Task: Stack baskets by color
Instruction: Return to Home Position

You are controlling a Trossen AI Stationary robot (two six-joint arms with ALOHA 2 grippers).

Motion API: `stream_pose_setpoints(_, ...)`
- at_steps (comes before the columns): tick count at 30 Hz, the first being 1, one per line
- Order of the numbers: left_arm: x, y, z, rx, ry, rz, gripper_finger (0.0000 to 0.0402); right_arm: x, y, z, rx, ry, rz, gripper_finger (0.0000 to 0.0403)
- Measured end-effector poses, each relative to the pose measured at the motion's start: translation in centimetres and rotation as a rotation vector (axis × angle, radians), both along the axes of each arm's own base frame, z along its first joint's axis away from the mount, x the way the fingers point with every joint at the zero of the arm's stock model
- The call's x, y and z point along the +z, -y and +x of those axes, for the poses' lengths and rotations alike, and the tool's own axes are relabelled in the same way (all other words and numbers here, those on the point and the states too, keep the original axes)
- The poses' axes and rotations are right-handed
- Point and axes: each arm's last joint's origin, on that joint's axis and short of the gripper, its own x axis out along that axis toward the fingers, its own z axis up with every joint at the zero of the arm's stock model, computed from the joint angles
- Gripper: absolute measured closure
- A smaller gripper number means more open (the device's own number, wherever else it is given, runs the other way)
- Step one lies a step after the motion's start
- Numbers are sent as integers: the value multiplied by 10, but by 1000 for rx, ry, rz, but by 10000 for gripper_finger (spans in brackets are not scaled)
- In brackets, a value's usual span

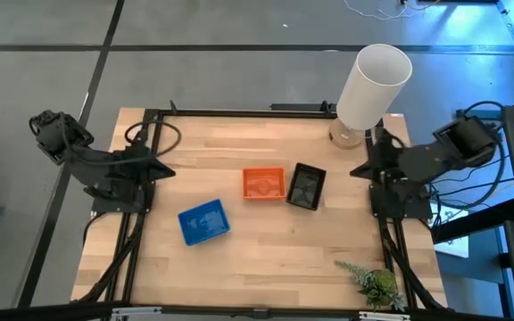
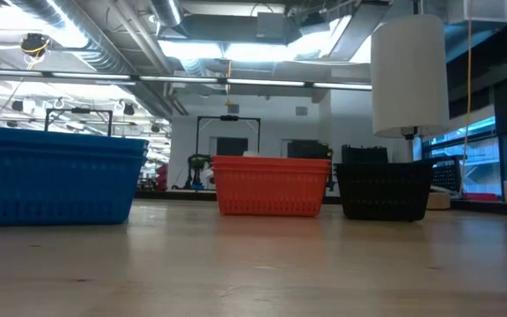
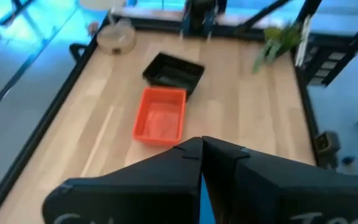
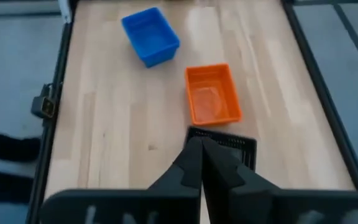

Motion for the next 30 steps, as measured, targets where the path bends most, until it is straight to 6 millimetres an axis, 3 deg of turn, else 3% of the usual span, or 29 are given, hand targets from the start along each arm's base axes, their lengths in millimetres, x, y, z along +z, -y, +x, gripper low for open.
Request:
stream_pose_setpoints(12,-76,-20,-26,35,242,-121,401,-75,34,-69,-190,140,118,403)
stream_pose_setpoints(20,-124,-31,-38,65,372,-183,401,-107,53,-104,-51,443,187,403)
stream_pose_setpoints(30,-154,-43,-55,40,557,-187,402,-152,71,-141,82,662,278,403)
